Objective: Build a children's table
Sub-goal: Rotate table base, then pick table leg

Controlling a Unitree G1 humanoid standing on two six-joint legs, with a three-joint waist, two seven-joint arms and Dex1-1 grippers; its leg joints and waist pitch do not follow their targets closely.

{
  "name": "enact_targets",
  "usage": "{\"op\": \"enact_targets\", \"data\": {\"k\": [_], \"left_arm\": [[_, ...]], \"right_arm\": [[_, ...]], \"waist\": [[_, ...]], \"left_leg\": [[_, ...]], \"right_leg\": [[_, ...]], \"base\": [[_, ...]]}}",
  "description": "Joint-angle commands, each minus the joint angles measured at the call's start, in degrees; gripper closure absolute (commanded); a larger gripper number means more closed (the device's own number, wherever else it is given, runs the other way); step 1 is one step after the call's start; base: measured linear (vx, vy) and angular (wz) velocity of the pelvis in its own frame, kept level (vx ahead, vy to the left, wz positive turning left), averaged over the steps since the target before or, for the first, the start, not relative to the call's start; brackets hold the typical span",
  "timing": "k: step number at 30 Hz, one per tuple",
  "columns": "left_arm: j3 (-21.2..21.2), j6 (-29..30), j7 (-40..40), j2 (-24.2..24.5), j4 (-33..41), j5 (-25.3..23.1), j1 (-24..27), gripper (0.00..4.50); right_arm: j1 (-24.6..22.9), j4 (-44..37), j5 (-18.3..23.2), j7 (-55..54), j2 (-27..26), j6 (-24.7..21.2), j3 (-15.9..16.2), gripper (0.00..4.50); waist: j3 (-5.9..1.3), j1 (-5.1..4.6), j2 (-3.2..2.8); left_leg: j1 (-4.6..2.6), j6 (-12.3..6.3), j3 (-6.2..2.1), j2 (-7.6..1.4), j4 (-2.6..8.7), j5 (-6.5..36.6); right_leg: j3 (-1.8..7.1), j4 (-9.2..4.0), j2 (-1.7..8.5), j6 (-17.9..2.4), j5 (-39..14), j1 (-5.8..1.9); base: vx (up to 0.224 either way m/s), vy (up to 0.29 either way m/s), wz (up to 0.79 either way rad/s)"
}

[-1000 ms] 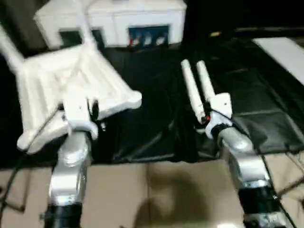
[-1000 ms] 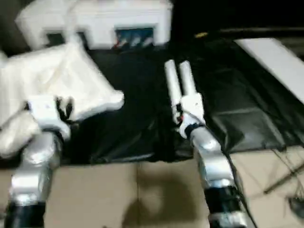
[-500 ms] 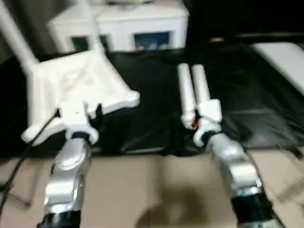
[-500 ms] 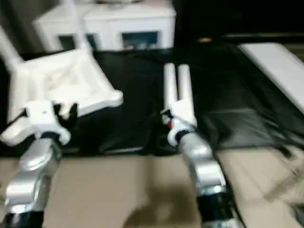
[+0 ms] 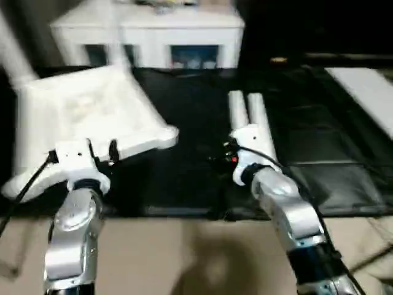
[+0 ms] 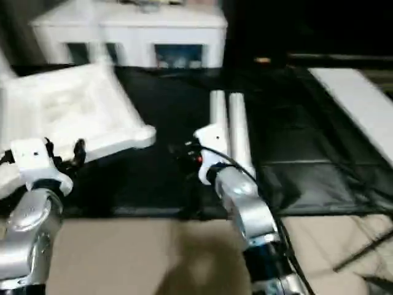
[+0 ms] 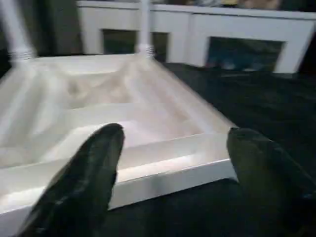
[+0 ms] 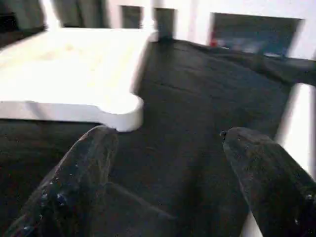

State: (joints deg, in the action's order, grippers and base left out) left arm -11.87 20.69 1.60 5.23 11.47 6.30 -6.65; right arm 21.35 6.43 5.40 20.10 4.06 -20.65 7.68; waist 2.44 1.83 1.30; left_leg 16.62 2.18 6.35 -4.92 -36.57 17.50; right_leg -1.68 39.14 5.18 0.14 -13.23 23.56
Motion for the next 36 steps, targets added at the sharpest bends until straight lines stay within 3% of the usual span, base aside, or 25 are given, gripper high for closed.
{"op": "enact_targets", "data": {"k": [1,2,3,4,5,6,7,8,9,10,11,12,13,14,15,16,17,19,20,22,25,28,30,35,36], "left_arm": [[1.0,0.8,0.0,0.2,0.9,-0.3,0.3,0.46],[1.0,0.8,-0.2,0.4,0.8,-0.2,0.3,0.46],[1.1,0.9,-0.4,0.6,0.6,-0.1,0.0,0.27],[1.0,0.9,-0.6,0.8,0.5,0.0,-0.1,0.27],[1.3,1.1,-1.2,1.1,0.1,0.1,-0.5,0.22],[1.8,1.3,-1.7,1.4,-0.3,-0.1,-0.8,0.08],[2.1,1.5,-2.0,1.5,-0.6,-0.2,-1.1,0.02],[2.2,1.4,-2.4,1.4,-0.9,0.0,-1.3,0.02],[2.3,1.3,-2.7,1.4,-1.0,0.2,-1.5,0.00],[2.7,1.7,-3.2,1.7,-1.2,0.1,-1.6,0.00],[4.0,2.5,-5.4,2.9,-1.7,0.3,-2.0,0.00],[4.6,2.6,-6.3,3.3,-1.9,0.4,-2.1,0.00],[5.6,3.1,-8.4,4.5,-2.3,0.7,-2.5,0.00],[6.4,3.5,-9.7,5.3,-2.4,0.9,-2.8,0.00],[7.2,4.0,-11.2,6.4,-2.7,0.9,-3.1,0.00],[7.8,4.5,-12.2,7.5,-2.9,0.7,-3.6,0.00],[7.8,5.4,-13.2,8.4,-3.1,1.1,-4.2,0.00],[8.7,7.6,-16.7,11.5,-3.4,1.4,-5.3,0.00],[9.6,8.8,-18.7,13.1,-3.0,1.3,-5.4,0.00],[11.4,10.5,-23.0,15.9,-1.2,2.1,-5.1,0.00],[14.4,14.4,-31.2,20.2,4.4,6.7,-4.3,0.00],[15.3,15.9,-33.6,21.5,6.4,8.3,-4.3,0.00],[16.4,18.5,-35.7,23.1,8.7,10.0,-4.7,0.00],[16.7,20.3,-37.0,24.2,10.6,10.6,-5.0,0.00],[16.5,21.3,-37.3,24.9,12.0,11.2,-4.8,0.00]], "right_arm": [[0.4,0.3,0.1,-0.2,0.3,-0.3,-0.8,0.66],[0.6,0.4,-0.4,-0.5,0.3,-0.4,-0.7,0.66],[0.9,0.2,-1.2,-1.1,0.5,-0.8,-0.4,0.66],[1.1,0.1,-1.6,-1.5,0.6,-1.1,-0.2,0.66],[1.3,-0.4,-2.1,-2.0,1.1,-2.5,0.0,0.66],[1.5,-0.7,-1.4,-1.8,1.4,-4.5,-0.4,0.66],[1.8,-0.8,-1.1,-2.4,1.6,-6.4,-1.2,0.49],[2.3,-0.5,-1.3,-3.0,2.0,-8.2,-1.6,0.49],[2.6,-0.3,-1.6,-3.5,2.3,-9.4,-1.9,0.38],[3.0,0.1,-1.8,-3.8,2.5,-10.2,-2.1,0.28],[4.0,0.9,-1.7,-4.3,2.7,-11.7,-2.8,0.21],[4.4,1.3,-1.5,-4.6,2.7,-12.0,-3.1,0.12],[5.4,1.8,-1.3,-4.9,2.8,-12.9,-3.7,0.05],[6.0,2.1,-1.4,-5.1,2.8,-13.5,-4.1,0.05],[6.7,2.4,-1.4,-5.4,2.7,-13.8,-4.6,0.05],[7.7,2.9,-1.2,-6.1,2.4,-14.1,-5.3,0.05],[9.0,4.0,-1.2,-7.4,2.0,-14.6,-6.1,0.05],[12.6,7.2,-1.2,-9.8,1.5,-17.7,-7.6,0.05],[14.1,8.8,-1.6,-10.5,1.8,-18.7,-7.7,0.05],[16.4,11.2,-1.3,-10.8,2.1,-20.0,-8.1,0.05],[20.0,16.2,-2.1,-10.8,3.3,-23.2,-8.2,0.05],[21.7,19.0,-2.2,-11.3,3.5,-25.8,-8.9,0.05],[24.6,23.3,-2.9,-12.1,4.0,-30.0,-8.7,0.05],[27.1,26.9,-1.8,-12.4,3.9,-35.0,-9.6,0.05],[27.6,28.7,-1.1,-12.7,3.6,-36.0,-10.6,0.05]], "waist": [[-2.34,2.31,0.56],[-3.13,2.81,0.59],[-2.76,3.04,-0.36],[-3.02,3.16,-0.81],[-2.41,3.10,-2.05],[-2.22,2.99,-3.38],[-2.53,2.84,-4.56],[-2.39,0.75,-7.16],[-3.89,-0.44,-6.68],[-4.07,0.19,-7.05],[-4.12,0.34,-6.65],[-4.57,1.38,-5.69],[-4.84,1.50,-4.29],[-4.95,1.67,-1.41],[-5.40,3.02,-1.06],[-5.60,3.41,-1.15],[-5.26,2.98,-2.23],[-4.35,2.12,-2.83],[-4.20,1.58,-4.05],[-3.29,1.07,-4.14],[-1.81,1.13,-3.86],[-1.84,1.22,-3.81],[-2.10,1.07,-3.47],[-2.31,1.10,-3.12],[-2.41,1.19,-2.56]], "left_leg": [[2.03,-12.31,0.77,0.41,-3.19,9.5],[5.16,-8.02,-1.10,-0.22,-6.13,1.7],[7.00,-5.81,-2.28,-0.84,-6.45,-0.8],[7.35,-4.80,-2.57,-1.30,-6.60,-1.6],[7.28,-3.64,-3.09,-2.99,-5.45,-3.2],[7.18,-3.56,-2.98,-4.24,-0.87,-6.2],[5.86,-3.42,-2.30,-4.74,2.31,-7.5],[0.15,-5.45,-6.35,-8.34,6.71,0.3],[-4.26,-10.85,-9.92,-12.14,6.92,4.1],[-4.40,-12.95,-9.83,-12.00,5.73,-0.7],[-3.21,-16.74,-8.54,-10.56,3.55,-23.1],[-1.79,-16.60,-6.65,-8.74,1.37,-51.2],[-1.36,-14.80,-5.55,-7.14,-0.14,-58.1],[1.84,-10.22,-2.73,-2.19,-1.38,-50.3],[5.15,-8.65,-1.77,-0.91,-1.27,-35.1],[5.85,-8.29,-1.65,-1.64,-0.78,-28.7],[6.75,-6.27,-2.02,-2.89,1.17,-20.5],[5.63,-4.04,-1.93,-3.85,2.31,-12.7],[4.72,-3.39,-2.05,-4.45,2.83,-9.4],[4.40,-2.09,-2.01,-5.42,3.61,-2.4],[2.82,2.89,-0.78,-6.09,4.99,16.5],[2.38,4.03,-0.10,-6.11,5.18,16.9],[3.39,3.83,0.26,-6.05,5.30,12.5],[3.96,3.53,0.72,-6.07,5.15,7.9],[4.28,3.15,0.69,-6.13,5.24,6.2]], "right_leg": [[8.78,-12.04,8.05,-4.3,-32.9,-7.30],[9.62,-11.13,8.45,-8.4,-40.0,-10.36],[10.14,-10.70,8.40,-12.4,-32.8,-11.10],[10.15,-10.67,8.21,-15.6,-27.7,-11.48],[8.47,-11.34,7.88,-20.1,-22.4,-10.91],[4.77,-10.89,4.46,-19.1,-21.2,-10.65],[2.43,-10.48,2.07,-16.5,-20.8,-10.36],[-1.73,-4.52,-3.40,-9.9,-15.6,-5.06],[-1.43,1.49,-2.49,-5.2,-10.9,-0.38],[-1.26,2.50,-1.88,-2.7,-7.6,0.86],[-0.83,2.67,-1.16,1.4,-0.1,2.34],[0.25,0.11,-0.13,3.7,10.8,2.39],[1.34,-2.57,0.85,3.4,17.1,2.01],[3.24,-4.41,2.00,1.3,29.2,-0.26],[5.03,-3.14,4.22,-4.7,43.9,-3.61],[5.48,-3.05,4.62,-7.2,49.0,-4.26],[4.28,-2.83,4.02,-11.2,48.1,-5.01],[2.61,-4.00,2.34,-15.1,29.3,-4.09],[2.29,-4.31,2.10,-16.6,16.9,-3.78],[2.06,-5.21,1.86,-16.4,4.7,-3.04],[2.78,-7.27,2.53,-13.5,-18.0,-1.79],[3.12,-7.73,2.39,-11.6,-20.4,-1.46],[3.19,-7.34,2.46,-11.3,-18.7,-2.30],[3.25,-7.19,2.30,-11.1,-16.9,-2.55],[3.23,-6.90,2.35,-11.1,-15.9,-2.87]], "base": [[0.119,-0.106,0.03],[0.136,-0.117,0.05],[0.160,-0.068,0.08],[0.160,-0.068,0.08],[0.155,-0.019,0.14],[0.148,0.029,0.08],[0.148,0.029,0.08],[0.155,0.101,-0.02],[0.182,0.103,0.06],[0.182,0.103,0.06],[0.174,0.065,0.14],[0.113,0.048,0.05],[0.113,0.048,0.05],[0.000,0.000,0.00],[-0.037,-0.025,0.19],[-0.037,-0.025,0.19],[-0.019,-0.054,0.14],[-0.033,-0.053,0.00],[0.000,0.000,0.00],[-0.053,-0.040,-0.01],[-0.070,-0.032,0.09],[-0.057,-0.033,0.13],[0.000,0.000,0.00],[0.000,0.000,0.00],[0.000,0.000,0.00]]}}
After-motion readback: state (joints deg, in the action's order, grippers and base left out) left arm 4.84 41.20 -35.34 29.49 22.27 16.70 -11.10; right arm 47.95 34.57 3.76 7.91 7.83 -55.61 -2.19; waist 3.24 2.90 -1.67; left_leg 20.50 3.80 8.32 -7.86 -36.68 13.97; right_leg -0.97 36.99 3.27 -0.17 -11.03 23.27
